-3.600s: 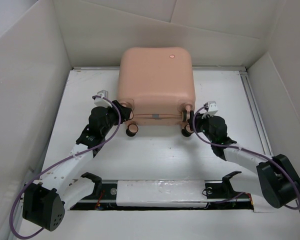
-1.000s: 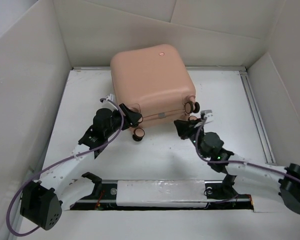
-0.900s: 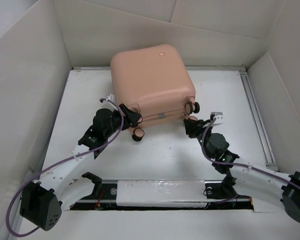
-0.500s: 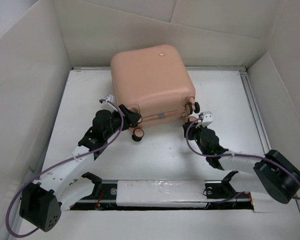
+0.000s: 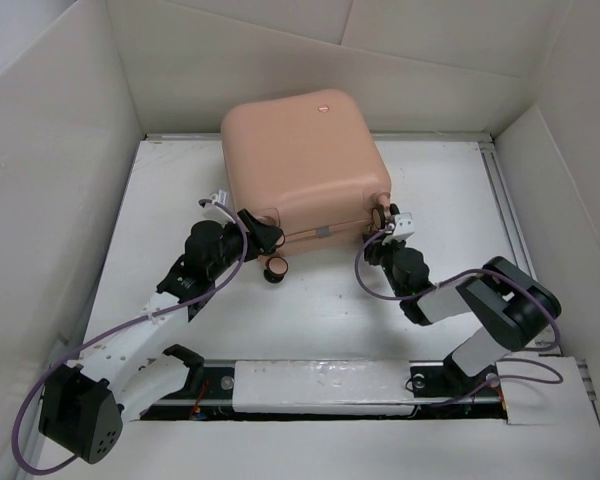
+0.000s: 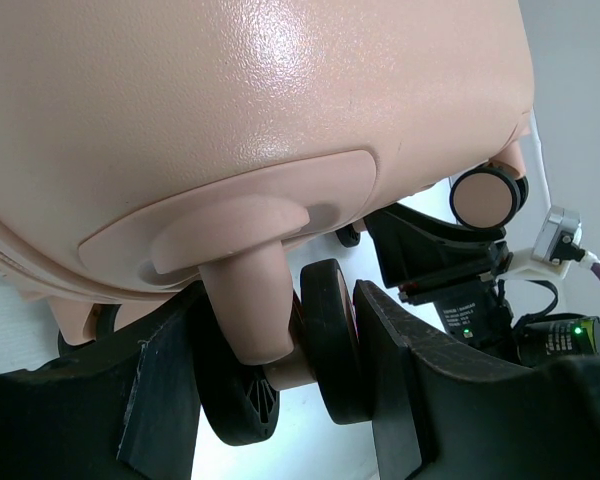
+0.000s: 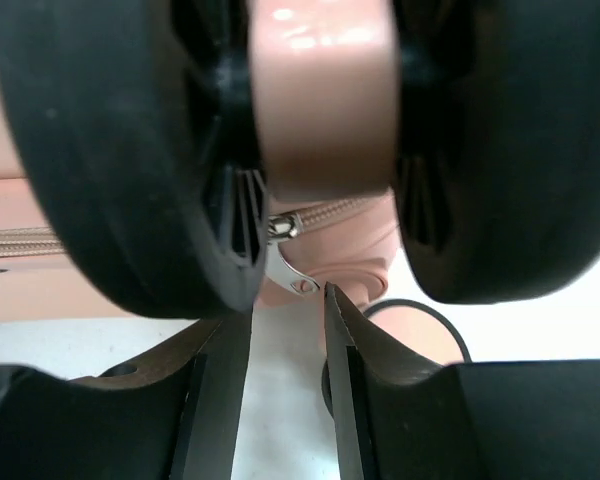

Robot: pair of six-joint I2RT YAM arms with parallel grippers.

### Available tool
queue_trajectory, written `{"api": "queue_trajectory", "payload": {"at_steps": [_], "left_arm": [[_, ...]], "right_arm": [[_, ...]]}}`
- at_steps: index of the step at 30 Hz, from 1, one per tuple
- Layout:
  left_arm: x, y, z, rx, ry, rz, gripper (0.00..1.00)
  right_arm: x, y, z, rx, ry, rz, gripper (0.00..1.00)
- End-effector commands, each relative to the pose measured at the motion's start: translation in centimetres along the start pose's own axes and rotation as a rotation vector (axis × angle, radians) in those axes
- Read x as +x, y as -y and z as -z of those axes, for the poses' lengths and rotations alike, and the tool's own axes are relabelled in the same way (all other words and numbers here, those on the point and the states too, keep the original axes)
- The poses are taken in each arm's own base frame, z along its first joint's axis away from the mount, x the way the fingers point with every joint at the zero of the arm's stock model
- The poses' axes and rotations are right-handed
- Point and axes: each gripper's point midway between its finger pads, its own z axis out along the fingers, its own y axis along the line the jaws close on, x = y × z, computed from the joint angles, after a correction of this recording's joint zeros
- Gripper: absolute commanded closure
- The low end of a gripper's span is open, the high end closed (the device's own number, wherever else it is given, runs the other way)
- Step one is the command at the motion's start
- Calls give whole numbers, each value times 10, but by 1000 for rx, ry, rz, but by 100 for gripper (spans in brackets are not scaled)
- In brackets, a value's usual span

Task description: Pack the luggage

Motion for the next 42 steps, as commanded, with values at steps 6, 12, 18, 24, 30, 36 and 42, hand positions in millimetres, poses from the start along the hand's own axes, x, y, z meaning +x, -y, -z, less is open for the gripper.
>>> {"api": "queue_trajectory", "payload": {"at_steps": [6, 12, 18, 24, 30, 36, 42], "left_arm": [[-38, 93, 23, 393, 128, -177, 100], [-36, 91, 20, 386, 120, -175, 100], [-37, 93, 22, 392, 127, -176, 100], [-36, 94, 21, 402, 121, -179, 100], [-32, 106, 19, 461, 86, -148, 100], [-33, 112, 12, 479, 65, -132, 100], [-33, 112, 10, 478, 59, -113, 100]], "right_arm": [[-70, -16, -4, -72, 293, -47, 59], [-79, -10, -3, -35, 332, -66, 73], [-95, -15, -9, -40, 371, -81, 96], [-89, -51, 6, -154, 361, -128, 100], [-44, -143, 35, -418, 242, -271, 100], [-4, -244, 61, -684, 124, -374, 100], [1, -275, 71, -735, 70, -367, 100]]}}
